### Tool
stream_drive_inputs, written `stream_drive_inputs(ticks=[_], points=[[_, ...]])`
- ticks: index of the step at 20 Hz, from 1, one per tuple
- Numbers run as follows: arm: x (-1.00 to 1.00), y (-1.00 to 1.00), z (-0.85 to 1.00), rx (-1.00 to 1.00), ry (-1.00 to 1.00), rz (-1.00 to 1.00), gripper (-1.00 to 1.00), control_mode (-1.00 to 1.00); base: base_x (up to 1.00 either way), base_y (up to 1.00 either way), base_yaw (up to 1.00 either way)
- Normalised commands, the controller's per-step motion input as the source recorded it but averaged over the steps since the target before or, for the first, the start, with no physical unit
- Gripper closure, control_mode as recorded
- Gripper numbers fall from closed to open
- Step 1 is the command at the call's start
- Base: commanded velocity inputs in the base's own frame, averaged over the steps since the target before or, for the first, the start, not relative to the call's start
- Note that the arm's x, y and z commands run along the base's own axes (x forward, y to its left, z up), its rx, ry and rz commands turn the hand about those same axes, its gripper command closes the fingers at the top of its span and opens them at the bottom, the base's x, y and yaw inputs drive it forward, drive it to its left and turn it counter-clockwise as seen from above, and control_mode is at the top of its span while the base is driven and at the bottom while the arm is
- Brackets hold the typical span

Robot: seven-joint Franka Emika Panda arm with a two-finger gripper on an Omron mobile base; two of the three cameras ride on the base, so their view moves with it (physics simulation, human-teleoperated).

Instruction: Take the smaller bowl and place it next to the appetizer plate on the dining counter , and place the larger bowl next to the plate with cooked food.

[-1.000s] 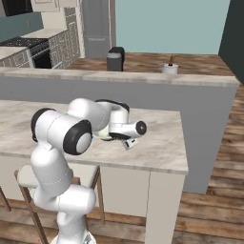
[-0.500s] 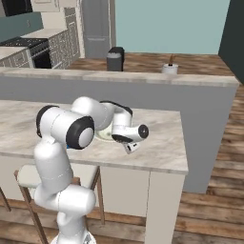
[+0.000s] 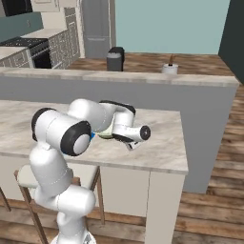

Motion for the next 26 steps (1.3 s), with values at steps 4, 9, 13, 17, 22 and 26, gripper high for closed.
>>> stream_drive_inputs(ticks=[4, 9, 13, 17, 22, 26], points=[[-0.52, 0.01, 0.55, 0.01, -0.30, 0.00, -1.00, -1.00, 0.00, 0.00, 0.00], [-0.87, 0.28, 0.69, 0.00, -0.30, 0.00, -1.00, -1.00, 0.00, 0.00, 0.00], [-0.89, 0.27, 0.87, -0.07, 0.15, 0.08, -1.00, -1.00, 0.00, 0.00, 0.00], [-0.92, 0.08, 1.00, -0.06, 0.36, 0.09, -1.00, -1.00, 0.00, 0.00, 0.00], [-0.94, 0.00, 1.00, -0.12, 0.21, 0.01, -1.00, -1.00, 0.00, 0.00, 0.00], [-0.99, 0.13, 0.73, -0.17, -0.13, 0.00, -1.00, -1.00, 0.00, 0.00, 0.00]])
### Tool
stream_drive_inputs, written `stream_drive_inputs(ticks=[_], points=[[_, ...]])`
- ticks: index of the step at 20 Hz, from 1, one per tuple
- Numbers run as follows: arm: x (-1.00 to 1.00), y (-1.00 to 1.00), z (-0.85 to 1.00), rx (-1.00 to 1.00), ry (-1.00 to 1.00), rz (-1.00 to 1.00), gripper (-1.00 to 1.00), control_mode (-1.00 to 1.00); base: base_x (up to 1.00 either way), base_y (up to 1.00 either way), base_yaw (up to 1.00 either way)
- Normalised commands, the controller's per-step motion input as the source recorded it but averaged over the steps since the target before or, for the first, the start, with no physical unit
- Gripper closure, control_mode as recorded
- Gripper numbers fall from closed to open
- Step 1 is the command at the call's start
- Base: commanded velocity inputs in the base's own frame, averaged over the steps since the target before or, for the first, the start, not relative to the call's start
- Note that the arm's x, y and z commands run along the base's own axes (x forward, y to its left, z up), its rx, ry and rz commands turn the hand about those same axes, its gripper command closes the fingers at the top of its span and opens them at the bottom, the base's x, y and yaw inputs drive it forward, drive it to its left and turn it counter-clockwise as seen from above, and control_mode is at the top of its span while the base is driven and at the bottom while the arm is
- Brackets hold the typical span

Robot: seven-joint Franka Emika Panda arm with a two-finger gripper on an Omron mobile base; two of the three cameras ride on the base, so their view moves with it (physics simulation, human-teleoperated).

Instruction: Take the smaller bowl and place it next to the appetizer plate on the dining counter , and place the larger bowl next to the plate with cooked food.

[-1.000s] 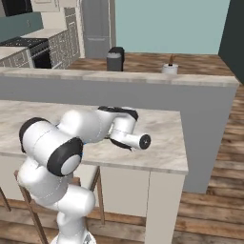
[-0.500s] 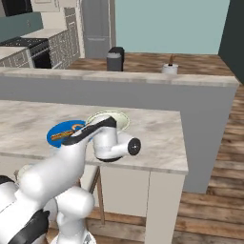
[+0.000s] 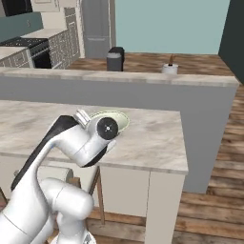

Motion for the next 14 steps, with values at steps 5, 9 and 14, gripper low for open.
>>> stream_drive_inputs(ticks=[5, 9, 14], points=[[-0.84, 0.18, 0.63, -0.17, -0.21, 0.00, -1.00, -1.00, 0.00, 0.00, 0.00], [-0.38, 0.13, 0.75, -0.17, -0.01, 0.00, -1.00, -1.00, 0.00, 0.00, 0.00], [-0.31, 0.06, 0.65, -0.15, -0.01, 0.00, -1.00, -1.00, 0.00, 0.00, 0.00]])
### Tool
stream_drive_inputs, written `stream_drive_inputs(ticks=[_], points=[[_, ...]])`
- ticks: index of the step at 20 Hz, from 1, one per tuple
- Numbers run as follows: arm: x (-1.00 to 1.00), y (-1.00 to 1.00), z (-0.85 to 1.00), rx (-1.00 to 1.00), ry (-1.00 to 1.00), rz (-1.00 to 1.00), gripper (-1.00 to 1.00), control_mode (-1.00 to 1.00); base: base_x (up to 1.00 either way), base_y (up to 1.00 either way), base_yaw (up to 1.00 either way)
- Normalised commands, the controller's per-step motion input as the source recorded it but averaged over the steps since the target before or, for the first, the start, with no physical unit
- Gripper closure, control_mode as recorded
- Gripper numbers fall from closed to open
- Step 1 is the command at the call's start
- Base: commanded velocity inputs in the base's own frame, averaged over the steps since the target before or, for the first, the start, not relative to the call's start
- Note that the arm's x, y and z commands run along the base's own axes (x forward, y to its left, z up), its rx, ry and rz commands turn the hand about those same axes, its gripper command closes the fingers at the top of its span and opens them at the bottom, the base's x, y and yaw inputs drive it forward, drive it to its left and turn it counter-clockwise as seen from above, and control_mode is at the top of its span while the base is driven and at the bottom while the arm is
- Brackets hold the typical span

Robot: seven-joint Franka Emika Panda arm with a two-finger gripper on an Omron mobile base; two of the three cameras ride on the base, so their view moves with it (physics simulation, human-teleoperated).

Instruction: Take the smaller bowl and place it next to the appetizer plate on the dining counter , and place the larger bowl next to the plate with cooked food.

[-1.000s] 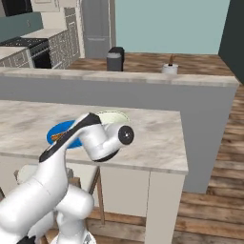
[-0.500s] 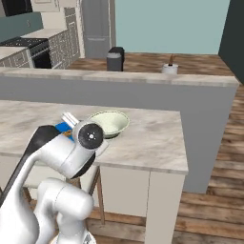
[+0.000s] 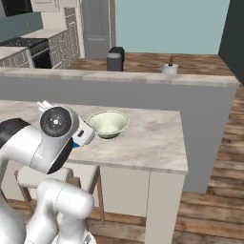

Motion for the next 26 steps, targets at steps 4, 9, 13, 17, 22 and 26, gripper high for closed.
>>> stream_drive_inputs(ticks=[4, 9, 13, 17, 22, 26], points=[[-0.51, 0.00, 0.36, -0.15, -0.10, 0.00, -1.00, -1.00, 0.00, 0.00, 0.00], [0.00, 0.00, 0.00, 0.00, 0.00, 0.00, -1.00, 1.00, -0.99, -0.42, 0.00], [0.00, 0.00, 0.00, 0.00, 0.00, 0.00, -1.00, 1.00, -0.75, -1.00, 0.01], [0.00, 0.00, 0.00, 0.00, 0.00, 0.00, -1.00, 1.00, -0.08, -1.00, 0.00], [0.00, 0.00, 0.00, 0.00, 0.00, 0.00, -1.00, 1.00, 0.12, -1.00, 0.00], [0.00, 0.00, 0.00, 0.00, 0.00, 0.00, -1.00, 1.00, 0.46, -1.00, 0.05]])
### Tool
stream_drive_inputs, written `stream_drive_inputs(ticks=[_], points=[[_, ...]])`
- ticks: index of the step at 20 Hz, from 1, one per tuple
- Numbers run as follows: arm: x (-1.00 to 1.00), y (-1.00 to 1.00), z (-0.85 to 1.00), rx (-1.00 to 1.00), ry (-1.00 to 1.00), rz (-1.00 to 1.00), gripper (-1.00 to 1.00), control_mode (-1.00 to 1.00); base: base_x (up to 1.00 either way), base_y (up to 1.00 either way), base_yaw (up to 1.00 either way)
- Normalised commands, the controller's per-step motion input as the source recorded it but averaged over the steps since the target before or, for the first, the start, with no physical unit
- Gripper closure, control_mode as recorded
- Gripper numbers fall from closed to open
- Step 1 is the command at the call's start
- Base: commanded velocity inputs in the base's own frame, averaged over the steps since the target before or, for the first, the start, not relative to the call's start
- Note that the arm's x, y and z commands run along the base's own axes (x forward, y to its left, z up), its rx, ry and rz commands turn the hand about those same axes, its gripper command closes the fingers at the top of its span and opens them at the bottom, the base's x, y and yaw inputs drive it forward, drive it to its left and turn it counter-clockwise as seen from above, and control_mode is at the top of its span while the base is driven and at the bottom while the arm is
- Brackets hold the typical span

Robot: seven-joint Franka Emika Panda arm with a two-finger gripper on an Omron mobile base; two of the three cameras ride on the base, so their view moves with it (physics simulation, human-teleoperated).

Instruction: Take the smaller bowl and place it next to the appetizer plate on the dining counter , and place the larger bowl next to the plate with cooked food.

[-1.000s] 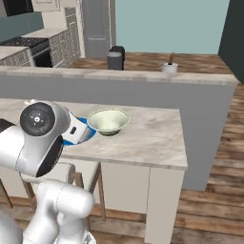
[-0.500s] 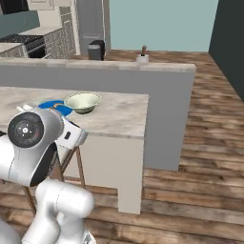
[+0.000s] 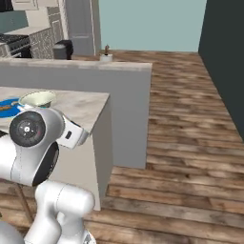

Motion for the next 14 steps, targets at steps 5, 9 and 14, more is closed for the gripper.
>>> stream_drive_inputs(ticks=[5, 9, 14], points=[[0.00, 0.00, 0.00, 0.00, 0.00, 0.00, -1.00, 1.00, 0.85, -1.00, 0.16], [0.00, 0.00, 0.00, 0.00, 0.00, 0.00, -1.00, 1.00, 1.00, -1.00, 0.21], [0.00, 0.00, 0.00, 0.00, 0.00, 0.00, -1.00, 1.00, 1.00, -1.00, 0.24]])
